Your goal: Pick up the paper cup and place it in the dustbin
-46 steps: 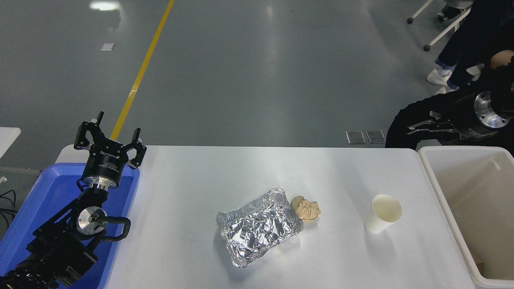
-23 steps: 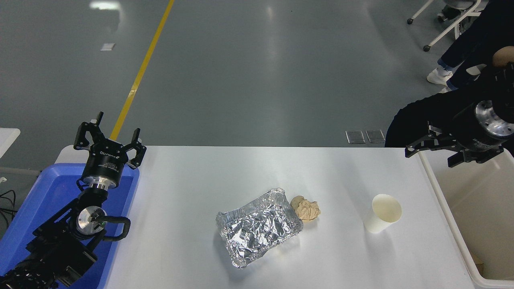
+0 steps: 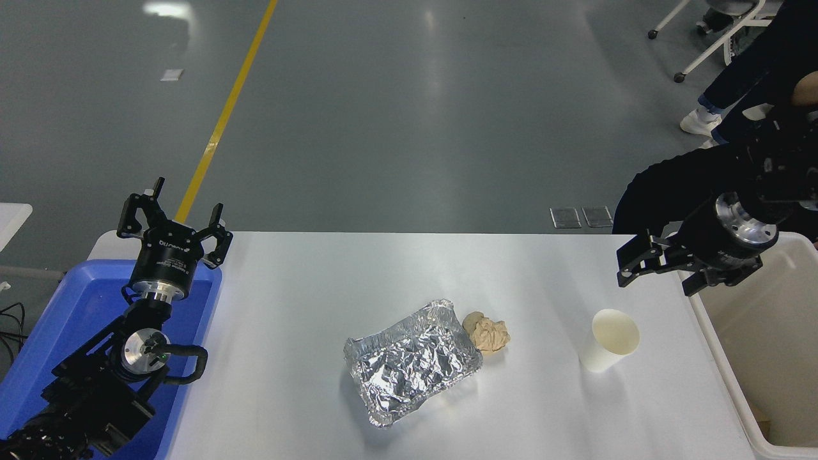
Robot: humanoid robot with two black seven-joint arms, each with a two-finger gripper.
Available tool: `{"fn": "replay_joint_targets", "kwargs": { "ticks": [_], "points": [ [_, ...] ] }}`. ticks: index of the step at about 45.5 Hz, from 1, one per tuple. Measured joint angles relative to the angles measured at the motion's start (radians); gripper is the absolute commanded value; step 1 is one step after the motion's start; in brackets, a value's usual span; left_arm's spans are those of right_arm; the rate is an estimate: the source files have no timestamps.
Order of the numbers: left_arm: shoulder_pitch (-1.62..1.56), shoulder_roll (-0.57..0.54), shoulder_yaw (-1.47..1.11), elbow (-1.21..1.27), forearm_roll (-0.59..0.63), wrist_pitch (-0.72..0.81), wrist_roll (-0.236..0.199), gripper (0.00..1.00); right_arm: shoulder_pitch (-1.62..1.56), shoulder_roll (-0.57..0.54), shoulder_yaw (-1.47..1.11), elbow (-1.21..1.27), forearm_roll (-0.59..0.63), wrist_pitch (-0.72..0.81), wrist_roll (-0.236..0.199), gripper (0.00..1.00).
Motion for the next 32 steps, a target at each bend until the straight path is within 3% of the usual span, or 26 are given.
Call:
{"fn": "replay_joint_targets", "kwargs": {
  "ticks": [32],
  "points": [
    [0.001,0.0,0.0,0.0,0.0,0.0,0.0,0.98,-0.321,0.009,0.01,-0.2,0.003,-0.183,0.0,1.0]
  ]
}}
